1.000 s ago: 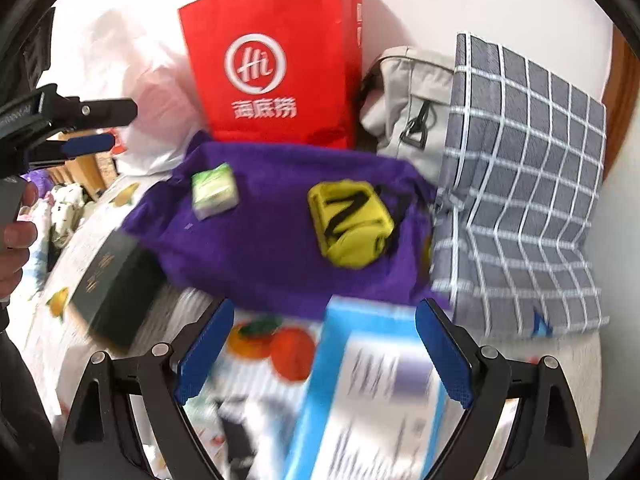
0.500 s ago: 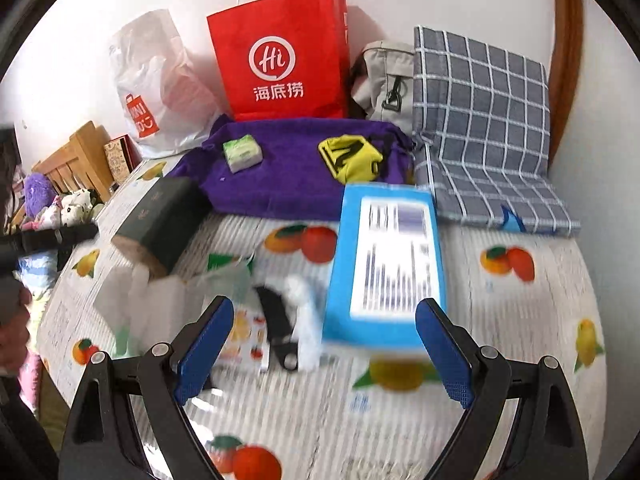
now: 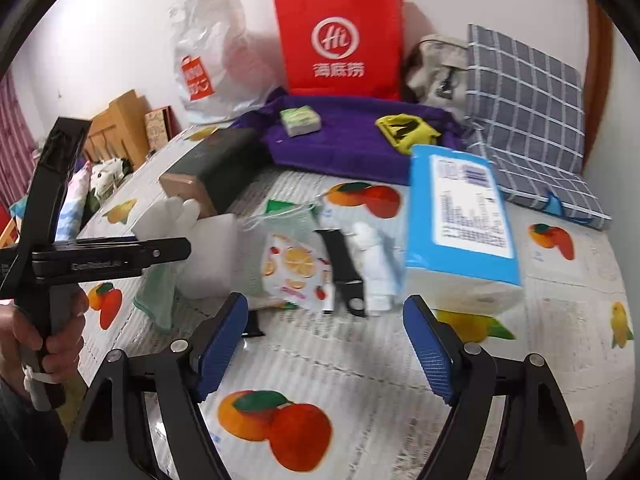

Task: Organize soft objects
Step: 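Withdraw both tools and grasp the white glove with the left tool, then lift the white glove with the left tool while the right tool grasps the white snack packet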

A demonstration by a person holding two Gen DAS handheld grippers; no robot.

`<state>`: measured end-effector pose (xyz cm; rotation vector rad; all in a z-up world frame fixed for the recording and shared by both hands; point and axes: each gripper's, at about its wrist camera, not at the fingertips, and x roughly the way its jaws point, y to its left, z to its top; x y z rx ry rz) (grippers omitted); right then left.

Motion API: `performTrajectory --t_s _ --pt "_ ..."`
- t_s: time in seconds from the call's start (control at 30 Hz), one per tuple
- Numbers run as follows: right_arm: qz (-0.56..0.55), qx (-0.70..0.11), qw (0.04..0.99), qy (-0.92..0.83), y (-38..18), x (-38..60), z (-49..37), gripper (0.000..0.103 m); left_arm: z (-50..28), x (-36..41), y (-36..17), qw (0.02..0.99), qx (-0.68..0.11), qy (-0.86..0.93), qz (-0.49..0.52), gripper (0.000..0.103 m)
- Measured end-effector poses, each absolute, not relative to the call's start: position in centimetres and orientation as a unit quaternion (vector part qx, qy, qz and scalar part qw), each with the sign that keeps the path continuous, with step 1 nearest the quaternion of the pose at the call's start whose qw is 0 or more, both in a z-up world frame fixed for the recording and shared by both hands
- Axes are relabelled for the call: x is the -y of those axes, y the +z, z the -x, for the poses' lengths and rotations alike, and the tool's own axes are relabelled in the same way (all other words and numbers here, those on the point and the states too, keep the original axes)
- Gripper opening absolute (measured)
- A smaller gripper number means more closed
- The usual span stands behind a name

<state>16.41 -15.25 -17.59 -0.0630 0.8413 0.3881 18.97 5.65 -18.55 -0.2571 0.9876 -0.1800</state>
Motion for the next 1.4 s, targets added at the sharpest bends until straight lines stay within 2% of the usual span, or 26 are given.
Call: performTrajectory --t_s 0.17,0.37,0.43,0.6,0.73,0.93,1.17,1.3,1.37,1.4 --pt "0.079 -0.403 0.892 0.189 -18.7 12.2 -17.2 0.076 -18.0 -6.3 -18.1 0.877 -0.457 -0.084 0.119 0.023" --pt "0.107 -0.408 0.891 0.166 -20.2 10.6 -19.0 0.050 -17.3 -7.3 -18.4 0.874 -0.460 -0.086 0.132 0.023" --pt "0.118 -0.412 0.889 0.162 -20.6 10.5 -19.4 0.021 -17.2 -7.5 -18.5 0.874 -0.459 -0.085 0.134 0.023" --pt "0.072 -0.413 0.891 0.171 -19.4 11.9 -19.0 0.009 -16.6 -8.2 -18.2 0.873 -0.459 -0.087 0.141 0.020" --pt "-0.002 -0.410 0.891 0.198 -17.8 14.1 -17.7 0.007 -16.1 -8.1 -17.9 0.874 -0.458 -0.081 0.137 0.018" --pt "-0.047 -0.419 0.884 0.204 -17.1 17.0 -15.2 0.007 -14.7 -8.5 -18.0 0.876 -0.462 -0.062 0.127 0.015" --pt "-0.080 -0.457 0.870 0.167 -19.9 21.5 -13.9 0.008 -14.3 -8.5 -19.1 0.872 -0.477 -0.031 0.103 0.015" --pt "-0.094 -0.461 0.871 0.138 -21.3 23.5 -13.8 0.015 -14.6 -8.2 -20.0 0.866 -0.491 -0.013 0.095 0.017" --pt "-0.083 -0.458 0.878 0.114 -21.6 24.3 -13.6 0.030 -14.6 -8.1 -20.4 0.864 -0.493 -0.015 0.100 0.019" --pt "-0.079 -0.456 0.880 0.107 -21.6 24.7 -13.5 0.045 -14.5 -8.0 -20.4 0.866 -0.489 -0.014 0.099 0.020"
